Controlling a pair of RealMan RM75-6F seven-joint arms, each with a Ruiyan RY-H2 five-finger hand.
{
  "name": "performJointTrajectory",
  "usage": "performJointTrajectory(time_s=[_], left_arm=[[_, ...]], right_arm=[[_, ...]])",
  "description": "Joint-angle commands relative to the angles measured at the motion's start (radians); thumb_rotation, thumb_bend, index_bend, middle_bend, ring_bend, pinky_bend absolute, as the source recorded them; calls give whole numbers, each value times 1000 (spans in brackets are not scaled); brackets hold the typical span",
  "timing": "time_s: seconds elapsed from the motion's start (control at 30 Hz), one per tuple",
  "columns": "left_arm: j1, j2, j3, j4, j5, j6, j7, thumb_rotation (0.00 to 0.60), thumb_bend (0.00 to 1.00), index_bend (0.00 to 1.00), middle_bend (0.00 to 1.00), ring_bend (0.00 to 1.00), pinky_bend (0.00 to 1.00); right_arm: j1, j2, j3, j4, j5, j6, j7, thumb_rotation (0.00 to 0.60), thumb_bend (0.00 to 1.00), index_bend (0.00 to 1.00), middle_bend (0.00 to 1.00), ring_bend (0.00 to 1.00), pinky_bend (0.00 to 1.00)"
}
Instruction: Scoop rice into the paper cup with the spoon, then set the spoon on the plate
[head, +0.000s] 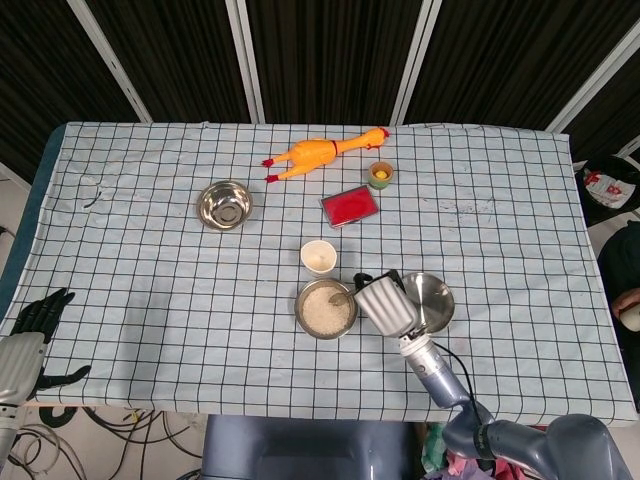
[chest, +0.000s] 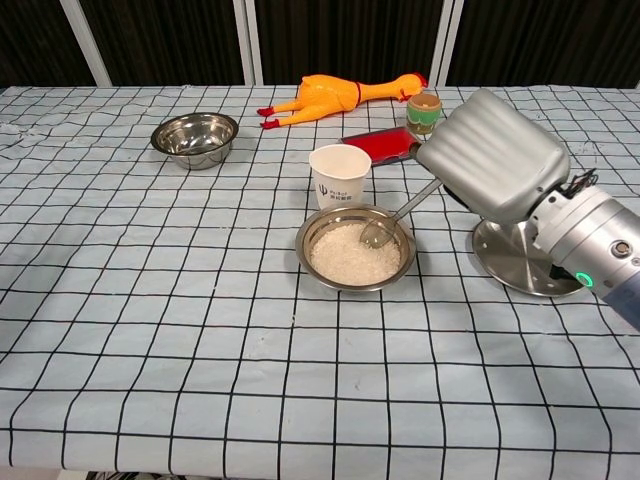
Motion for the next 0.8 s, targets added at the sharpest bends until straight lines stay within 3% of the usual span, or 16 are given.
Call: performJointTrajectory(time_s=[0.03,0.43,0.8], left_arm=[[0,0,0,0,-1,0,0,600,10,0,0,0,0],[-1,2,0,-1,-2,-2,-4,600,10,0,0,0,0],[-2,3,1,-2,-4,-5,-4,600,10,0,0,0,0]], right_arm=[[-3,-7,-5,4,-5,-2,3,600,415,645,1000,1000,1000],[-29,-18,-29,-21,5,-41,9,600,415,644,1000,1000,1000],[-68,-21,36,-155,143,-96,-32,600,455,645,1000,1000,1000]])
